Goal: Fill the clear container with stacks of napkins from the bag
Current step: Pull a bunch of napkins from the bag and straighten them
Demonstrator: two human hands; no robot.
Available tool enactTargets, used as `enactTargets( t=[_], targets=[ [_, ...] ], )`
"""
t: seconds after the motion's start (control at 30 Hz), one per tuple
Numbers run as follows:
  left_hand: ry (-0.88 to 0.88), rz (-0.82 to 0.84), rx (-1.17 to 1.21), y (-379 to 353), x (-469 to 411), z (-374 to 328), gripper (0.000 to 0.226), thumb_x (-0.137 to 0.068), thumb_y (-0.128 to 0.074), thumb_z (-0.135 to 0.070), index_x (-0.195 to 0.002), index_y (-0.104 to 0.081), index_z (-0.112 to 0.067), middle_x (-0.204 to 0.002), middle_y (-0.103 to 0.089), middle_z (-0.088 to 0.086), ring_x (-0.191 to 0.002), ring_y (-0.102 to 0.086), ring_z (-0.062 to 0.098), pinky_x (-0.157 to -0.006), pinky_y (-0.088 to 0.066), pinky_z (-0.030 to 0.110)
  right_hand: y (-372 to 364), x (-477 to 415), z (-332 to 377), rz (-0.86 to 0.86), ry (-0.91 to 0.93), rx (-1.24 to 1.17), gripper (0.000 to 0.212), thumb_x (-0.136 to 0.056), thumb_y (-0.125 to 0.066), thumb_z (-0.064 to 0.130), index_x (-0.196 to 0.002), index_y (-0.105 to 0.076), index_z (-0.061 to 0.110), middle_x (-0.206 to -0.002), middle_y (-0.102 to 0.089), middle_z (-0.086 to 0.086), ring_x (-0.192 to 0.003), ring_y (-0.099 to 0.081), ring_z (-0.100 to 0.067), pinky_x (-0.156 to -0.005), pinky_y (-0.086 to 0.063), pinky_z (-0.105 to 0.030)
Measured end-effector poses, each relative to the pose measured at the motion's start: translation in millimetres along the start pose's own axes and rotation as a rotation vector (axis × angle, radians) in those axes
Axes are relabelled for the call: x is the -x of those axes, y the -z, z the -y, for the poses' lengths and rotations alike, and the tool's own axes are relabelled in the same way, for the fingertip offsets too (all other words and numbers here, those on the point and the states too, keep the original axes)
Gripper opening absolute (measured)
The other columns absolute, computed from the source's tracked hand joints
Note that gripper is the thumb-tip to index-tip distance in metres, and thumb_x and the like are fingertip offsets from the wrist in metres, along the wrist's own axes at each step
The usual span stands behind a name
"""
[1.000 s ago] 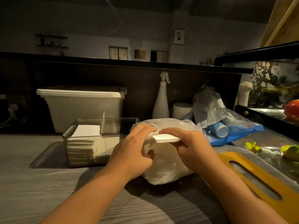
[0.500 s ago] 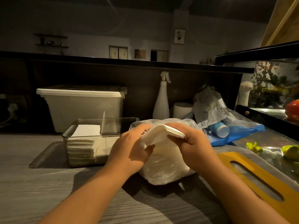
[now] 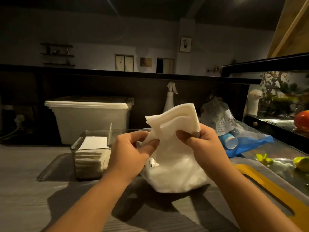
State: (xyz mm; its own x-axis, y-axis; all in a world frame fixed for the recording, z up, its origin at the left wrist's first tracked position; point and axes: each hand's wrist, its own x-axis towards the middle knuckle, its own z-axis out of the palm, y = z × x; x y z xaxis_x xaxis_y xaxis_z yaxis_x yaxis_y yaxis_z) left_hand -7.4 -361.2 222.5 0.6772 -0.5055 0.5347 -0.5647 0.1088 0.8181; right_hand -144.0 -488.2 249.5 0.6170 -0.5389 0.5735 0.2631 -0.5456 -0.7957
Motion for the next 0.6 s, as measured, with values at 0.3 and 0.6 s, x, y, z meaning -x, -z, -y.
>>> enactTargets(
  t=[0.3,0.6],
  targets=[
    [0.113,0.036,0.290,34,-21,-14,0.011,-0.089,-0.068,-0.013,-0.091,-0.072,-0.024,-0.084,-0.073,-0.004,-0.085,-0.069,0.019,-0.068,-0.058,0.038,-46,-25,18,0.004,-0.232,-0.288,0.017,-0.092,-0.066,0.014,-0.107,-0.067,0.022,-0.101,-0.071,-0.002,-0.097,-0.067,-0.026,-0.088,-0.058,-0.049],
    [0.528,0.296,0.793,26,13,7,0.039,-0.090,-0.053,-0.042,-0.117,-0.071,-0.021,-0.116,-0.073,0.011,-0.107,-0.070,0.029,-0.097,-0.049,0.049,-62,-7,-25,-0.091,-0.477,-0.458,0.032,-0.085,-0.074,0.027,-0.115,-0.062,0.022,-0.108,-0.071,-0.004,-0.099,-0.069,-0.030,-0.085,-0.059,-0.054]
  ],
)
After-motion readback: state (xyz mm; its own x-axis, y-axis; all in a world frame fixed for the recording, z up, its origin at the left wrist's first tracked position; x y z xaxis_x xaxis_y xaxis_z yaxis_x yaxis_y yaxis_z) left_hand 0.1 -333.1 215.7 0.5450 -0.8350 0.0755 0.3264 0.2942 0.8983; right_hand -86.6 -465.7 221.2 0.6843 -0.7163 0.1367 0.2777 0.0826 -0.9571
